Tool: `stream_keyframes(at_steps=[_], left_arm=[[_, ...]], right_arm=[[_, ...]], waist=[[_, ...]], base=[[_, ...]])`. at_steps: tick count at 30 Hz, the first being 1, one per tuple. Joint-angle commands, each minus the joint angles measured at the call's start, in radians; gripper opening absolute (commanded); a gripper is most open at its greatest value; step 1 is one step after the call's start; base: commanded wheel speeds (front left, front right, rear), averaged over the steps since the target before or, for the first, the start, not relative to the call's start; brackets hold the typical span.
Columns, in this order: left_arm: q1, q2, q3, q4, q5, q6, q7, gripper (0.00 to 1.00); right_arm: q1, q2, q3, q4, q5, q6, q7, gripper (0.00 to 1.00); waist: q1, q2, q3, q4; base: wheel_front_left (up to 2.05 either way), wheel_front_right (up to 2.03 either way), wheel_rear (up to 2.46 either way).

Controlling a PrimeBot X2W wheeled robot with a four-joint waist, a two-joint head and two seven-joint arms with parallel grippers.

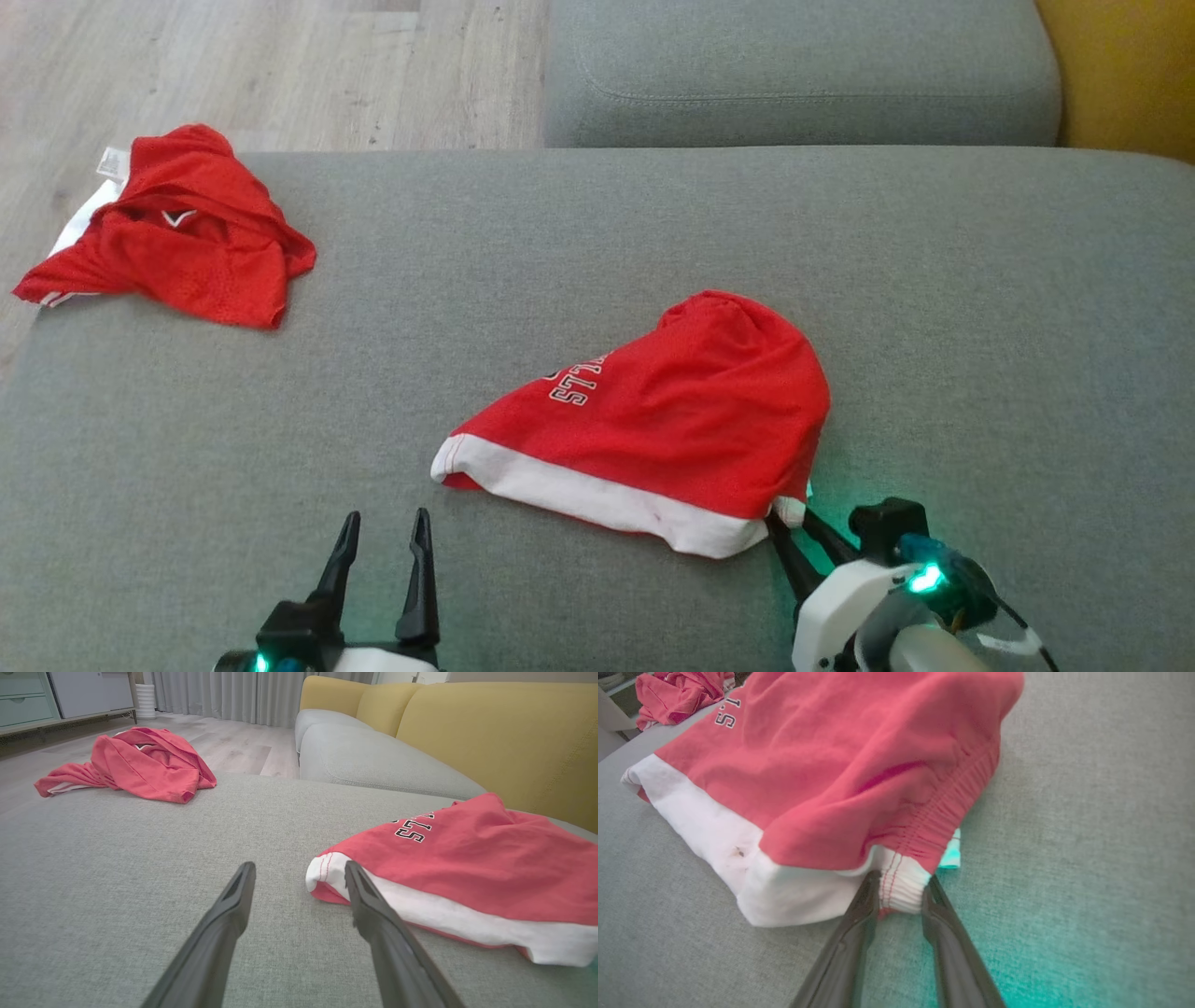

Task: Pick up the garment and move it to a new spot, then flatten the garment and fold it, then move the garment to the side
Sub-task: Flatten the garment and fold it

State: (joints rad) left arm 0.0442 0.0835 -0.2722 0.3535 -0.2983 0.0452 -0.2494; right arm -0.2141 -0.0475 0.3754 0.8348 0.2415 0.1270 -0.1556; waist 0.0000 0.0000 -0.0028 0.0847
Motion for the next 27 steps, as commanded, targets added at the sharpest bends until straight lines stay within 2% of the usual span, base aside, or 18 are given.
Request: stream_keyframes(at_steps=[1,8,10,11,14,19,27], left_arm=[[-0.036,0.005,0.023,-0.028,0.003,0.008,-0.012,1.00],[-0.047,0.008,0.020,-0.028,-0.001,0.009,-0.012,1.00],[-0.051,0.009,0.019,-0.027,-0.002,0.010,-0.012,1.00],[-0.053,0.010,0.018,-0.027,-0.002,0.009,-0.012,1.00],[-0.058,0.010,0.015,-0.025,-0.003,0.010,-0.012,1.00],[-0.057,0.012,0.017,-0.028,-0.005,0.012,-0.012,1.00],[-0.040,0.016,0.026,-0.048,-0.012,0.017,-0.012,1.00]], right_arm=[[-0.043,-0.003,0.020,-0.021,-0.011,0.004,-0.017,0.42],[-0.050,-0.003,0.052,-0.025,0.005,0.004,-0.001,0.47],[-0.058,-0.003,0.069,-0.022,0.014,0.004,0.006,0.44],[-0.063,-0.003,0.078,-0.019,0.017,0.004,0.008,0.39],[-0.074,-0.003,0.095,-0.015,0.022,0.004,0.011,0.00],[-0.074,-0.003,0.076,-0.033,0.007,0.004,-0.014,0.00],[0.006,-0.003,-0.067,-0.179,-0.095,0.004,-0.022,0.00]], waist=[[0.0000,0.0000,0.002,-0.002],[0.0000,0.0000,0.018,-0.004],[0.0000,0.0000,0.022,-0.004],[0.0000,0.0000,0.024,-0.004],[0.0000,0.0000,0.027,0.000],[0.0000,0.0000,0.024,0.000],[0.0000,0.0000,0.004,-0.031]], base=[[0.00,0.00,0.00],[0.00,0.00,0.00],[0.00,0.00,0.00],[0.00,0.00,0.00],[0.00,0.00,0.00],[0.00,0.00,0.00],[0.00,0.00,0.00]])
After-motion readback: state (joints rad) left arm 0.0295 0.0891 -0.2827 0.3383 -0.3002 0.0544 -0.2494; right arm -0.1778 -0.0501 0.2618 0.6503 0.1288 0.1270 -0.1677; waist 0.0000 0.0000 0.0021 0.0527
